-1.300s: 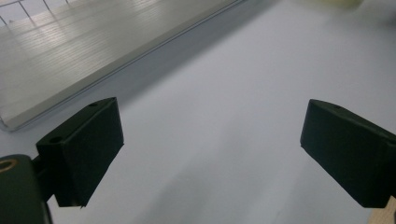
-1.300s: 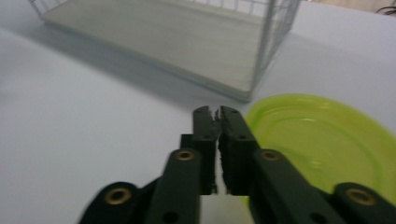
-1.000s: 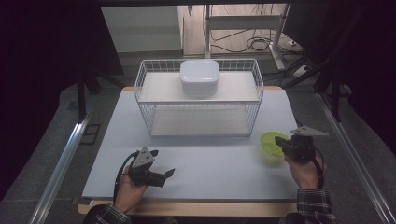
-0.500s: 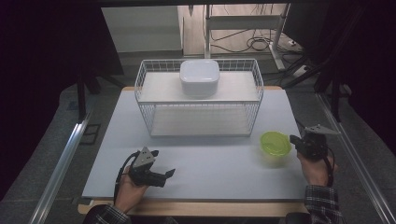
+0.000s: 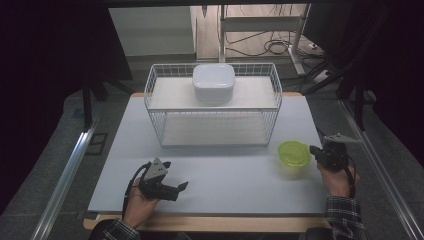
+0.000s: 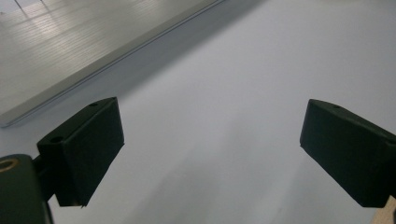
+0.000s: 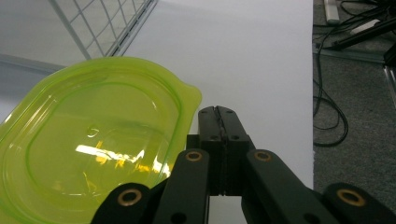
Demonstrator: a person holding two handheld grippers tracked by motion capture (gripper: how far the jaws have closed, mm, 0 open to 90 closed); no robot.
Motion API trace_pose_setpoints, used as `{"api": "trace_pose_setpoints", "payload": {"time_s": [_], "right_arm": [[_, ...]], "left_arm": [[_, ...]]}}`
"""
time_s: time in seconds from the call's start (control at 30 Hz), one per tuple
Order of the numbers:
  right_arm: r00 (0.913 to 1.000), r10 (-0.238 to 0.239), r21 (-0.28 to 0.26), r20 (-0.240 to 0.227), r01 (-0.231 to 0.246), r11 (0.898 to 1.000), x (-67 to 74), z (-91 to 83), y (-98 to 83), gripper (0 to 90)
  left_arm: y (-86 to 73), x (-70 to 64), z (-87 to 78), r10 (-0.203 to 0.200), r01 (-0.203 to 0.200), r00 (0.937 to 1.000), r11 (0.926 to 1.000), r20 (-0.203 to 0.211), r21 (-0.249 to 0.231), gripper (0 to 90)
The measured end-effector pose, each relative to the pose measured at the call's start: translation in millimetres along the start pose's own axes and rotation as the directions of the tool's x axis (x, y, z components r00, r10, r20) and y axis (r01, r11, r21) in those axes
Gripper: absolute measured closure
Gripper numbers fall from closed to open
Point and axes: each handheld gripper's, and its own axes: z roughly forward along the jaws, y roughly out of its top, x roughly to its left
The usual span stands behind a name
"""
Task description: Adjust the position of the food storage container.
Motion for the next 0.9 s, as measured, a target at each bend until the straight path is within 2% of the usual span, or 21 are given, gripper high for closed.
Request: {"api": "trace_pose_setpoints", "payload": {"time_s": [0.43, 0.9], "right_arm": [[0.999, -0.011, 0.011, -0.043, 0.012, 1.0, 12.5, 1.4, -0.4, 89.9], [0.99, -0.056, 0.041, -0.129, 0.062, 0.997, 43.1, 4.9, -0.7, 89.9]], "left_arm": [[0.0, -0.3, -0.2, 0.004, -0.004, 1.0, 1.0, -0.004, 0.003, 6.0], [0.2, -0.9, -0.4, 0.008, -0.008, 1.0, 1.0, -0.006, 0.005, 6.0]]}}
